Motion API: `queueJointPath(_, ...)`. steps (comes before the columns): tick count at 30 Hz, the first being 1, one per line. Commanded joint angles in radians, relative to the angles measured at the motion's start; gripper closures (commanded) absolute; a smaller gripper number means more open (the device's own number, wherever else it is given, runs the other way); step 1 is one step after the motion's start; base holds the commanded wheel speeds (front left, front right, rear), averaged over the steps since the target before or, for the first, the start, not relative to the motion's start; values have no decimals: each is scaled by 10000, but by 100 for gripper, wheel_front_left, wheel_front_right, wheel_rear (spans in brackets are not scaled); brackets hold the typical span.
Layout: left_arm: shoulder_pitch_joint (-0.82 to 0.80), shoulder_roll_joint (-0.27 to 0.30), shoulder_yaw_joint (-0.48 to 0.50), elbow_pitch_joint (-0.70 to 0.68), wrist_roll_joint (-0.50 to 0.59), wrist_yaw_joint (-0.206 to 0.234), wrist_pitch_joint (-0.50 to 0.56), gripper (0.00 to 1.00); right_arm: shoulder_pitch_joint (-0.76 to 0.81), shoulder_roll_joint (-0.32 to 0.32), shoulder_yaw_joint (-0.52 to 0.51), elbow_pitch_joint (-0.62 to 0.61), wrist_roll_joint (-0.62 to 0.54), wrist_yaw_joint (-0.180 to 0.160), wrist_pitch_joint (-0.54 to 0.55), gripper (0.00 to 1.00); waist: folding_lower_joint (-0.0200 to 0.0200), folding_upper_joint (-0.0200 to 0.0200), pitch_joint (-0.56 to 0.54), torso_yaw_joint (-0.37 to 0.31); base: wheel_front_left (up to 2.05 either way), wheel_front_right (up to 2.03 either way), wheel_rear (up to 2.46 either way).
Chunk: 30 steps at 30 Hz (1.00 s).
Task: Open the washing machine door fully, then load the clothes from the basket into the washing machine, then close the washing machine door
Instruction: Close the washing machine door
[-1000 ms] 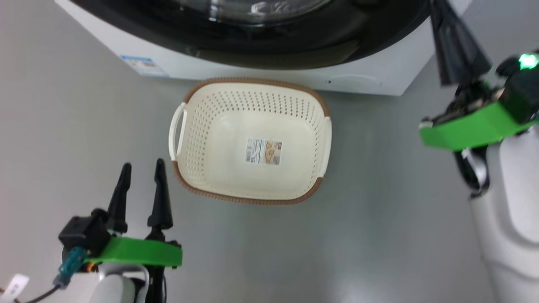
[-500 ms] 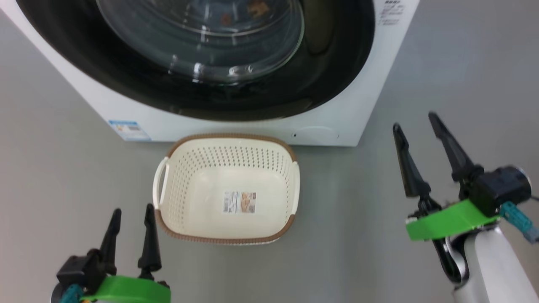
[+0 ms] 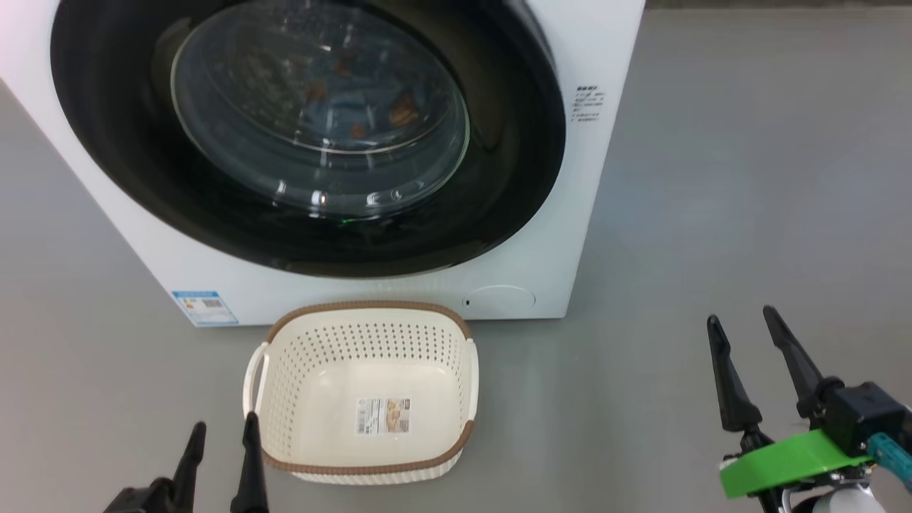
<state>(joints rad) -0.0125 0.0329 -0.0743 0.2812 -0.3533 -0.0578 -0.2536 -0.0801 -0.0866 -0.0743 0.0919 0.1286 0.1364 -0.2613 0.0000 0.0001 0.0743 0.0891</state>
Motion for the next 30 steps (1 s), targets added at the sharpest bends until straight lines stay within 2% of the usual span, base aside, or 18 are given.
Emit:
queueJointPath(1,-24,173,355,-173,61,-82,-82,0,16,9,222,-207,-19,-57,-5,0,0,-1,-337,-224,0,0,0)
queueJointPath(17,463,173,815,-427,547,149,-82,0,1141,272,-186,120,-196,-57,-5,0,0,-1,-746,-289,0,0,0)
queueJointPath(30,480,173,811,-502,548,210,-82,0,1082,325,-163,370,-271,-57,-5,0,0,-1,-730,-151,0,0,0)
